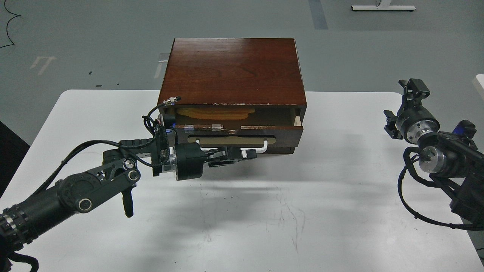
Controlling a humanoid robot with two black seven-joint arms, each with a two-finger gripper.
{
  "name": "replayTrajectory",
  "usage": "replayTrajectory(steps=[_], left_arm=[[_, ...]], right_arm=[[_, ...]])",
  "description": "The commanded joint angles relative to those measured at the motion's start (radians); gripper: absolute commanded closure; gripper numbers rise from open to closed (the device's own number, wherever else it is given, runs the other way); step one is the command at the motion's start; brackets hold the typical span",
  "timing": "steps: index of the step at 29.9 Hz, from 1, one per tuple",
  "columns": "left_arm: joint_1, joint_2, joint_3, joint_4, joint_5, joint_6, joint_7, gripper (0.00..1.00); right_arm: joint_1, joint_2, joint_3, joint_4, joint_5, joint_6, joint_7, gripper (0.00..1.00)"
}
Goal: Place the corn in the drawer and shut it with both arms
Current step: 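Keep pushing the drawer fully shut with the left gripper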
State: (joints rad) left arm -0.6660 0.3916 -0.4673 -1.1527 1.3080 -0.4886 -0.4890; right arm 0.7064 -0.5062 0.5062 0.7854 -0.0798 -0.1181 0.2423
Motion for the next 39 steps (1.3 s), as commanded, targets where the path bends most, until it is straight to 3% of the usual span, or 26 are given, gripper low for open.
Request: replayTrajectory(steps=[1, 39], left_arm=[[-0.01, -0.005, -0.004, 0.014, -0.001, 0.0, 0.0, 1.0], [-0.086, -0.04, -0.004, 0.122, -0.003, 0.0, 0.0, 1.0]], right_arm=[[-0.002, 0.0, 0.0, 0.0, 0.0, 0.0, 0.0, 0.0], [0.002, 0.002, -0.018, 0.002, 0.0, 0.0, 0.002, 0.0]])
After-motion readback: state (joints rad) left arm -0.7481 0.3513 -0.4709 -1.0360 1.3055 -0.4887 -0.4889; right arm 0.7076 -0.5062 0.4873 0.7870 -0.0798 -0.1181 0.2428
